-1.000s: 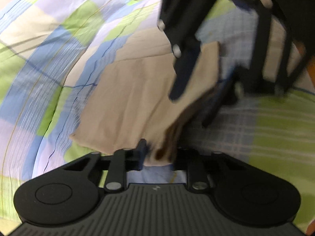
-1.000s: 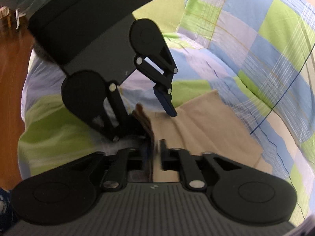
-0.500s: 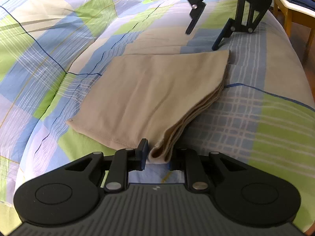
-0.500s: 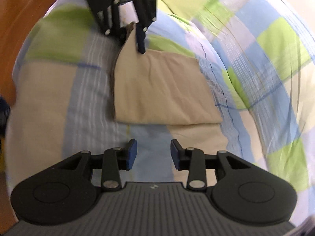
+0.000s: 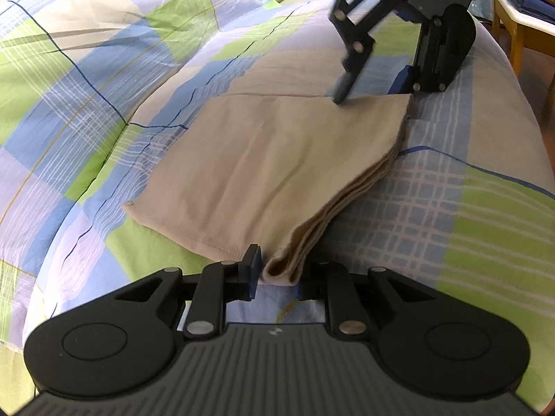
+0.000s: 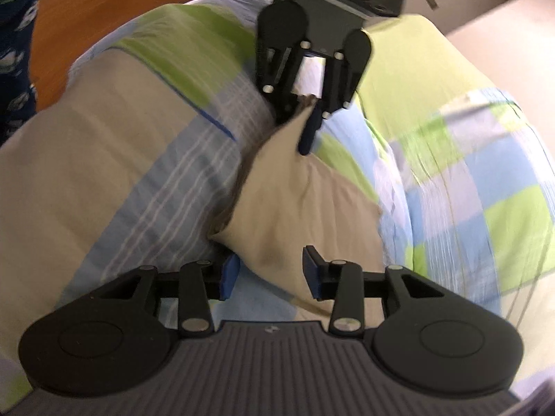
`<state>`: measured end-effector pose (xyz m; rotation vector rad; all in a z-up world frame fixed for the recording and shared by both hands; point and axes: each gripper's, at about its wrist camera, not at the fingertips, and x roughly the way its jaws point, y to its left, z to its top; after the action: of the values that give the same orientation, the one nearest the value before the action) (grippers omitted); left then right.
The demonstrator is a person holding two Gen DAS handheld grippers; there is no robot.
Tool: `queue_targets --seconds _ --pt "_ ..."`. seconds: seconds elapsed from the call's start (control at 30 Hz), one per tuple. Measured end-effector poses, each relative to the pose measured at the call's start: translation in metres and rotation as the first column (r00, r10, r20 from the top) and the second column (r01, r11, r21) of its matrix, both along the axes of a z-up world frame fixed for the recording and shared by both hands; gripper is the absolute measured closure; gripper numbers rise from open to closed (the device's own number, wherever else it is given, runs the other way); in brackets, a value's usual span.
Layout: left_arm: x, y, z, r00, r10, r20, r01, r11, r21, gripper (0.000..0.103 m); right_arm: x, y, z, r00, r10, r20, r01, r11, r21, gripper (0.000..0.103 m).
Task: Fold clothes
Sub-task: 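Lift the strip end with both grippers and fold it over the strip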
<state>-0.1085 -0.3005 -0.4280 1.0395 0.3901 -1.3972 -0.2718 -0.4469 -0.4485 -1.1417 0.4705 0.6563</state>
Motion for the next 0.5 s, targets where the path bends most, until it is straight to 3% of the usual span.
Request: queue_targets --seconds 0.07,0.17,0.23,0.3,0.33,0.43,0.5 --pt "-0.002 0.001 -0.001 1.0 -0.008 0.012 0.008 1.0 -0.002 0.085 -0.004 0.002 -0.003 1.0 0.028 -0.013 -0.029 1.0 -0.01 0.086" --pt "-0.004 -0.002 0.0 0.999 -0.046 0.025 0.045 0.999 0.03 0.09 -0.003 0.001 -0.003 0.998 0.032 -0.051 -0.032 0.999 0.004 0.093" --pt "0.0 -0.007 0.004 0.999 -0.054 -0.004 0.054 0.996 0.072 0.093 0.005 0.002 0.004 0.995 0.008 -0.101 -0.004 0.999 0.039 0.095" --pt "0.013 -0.016 0.014 0.996 -0.027 -0.083 0.037 0.992 0.12 0.096 0.023 -0.005 0.02 0.973 -0.061 -0.223 0.094 0.986 0.136 0.095" --pt "0.02 -0.019 0.02 0.991 -0.004 -0.132 0.022 0.991 0.133 0.097 0.037 -0.014 0.032 0.938 -0.116 -0.328 0.197 0.954 0.226 0.096" --pt "0.051 -0.03 0.036 0.951 0.079 -0.3 -0.032 0.987 0.158 0.099 0.064 -0.04 0.051 0.846 -0.175 -0.505 0.391 0.847 0.361 0.099" --pt "0.077 -0.035 0.046 0.9 0.137 -0.415 -0.074 0.984 0.162 0.1 0.081 -0.064 0.066 0.781 -0.201 -0.591 0.523 0.727 0.444 0.099"
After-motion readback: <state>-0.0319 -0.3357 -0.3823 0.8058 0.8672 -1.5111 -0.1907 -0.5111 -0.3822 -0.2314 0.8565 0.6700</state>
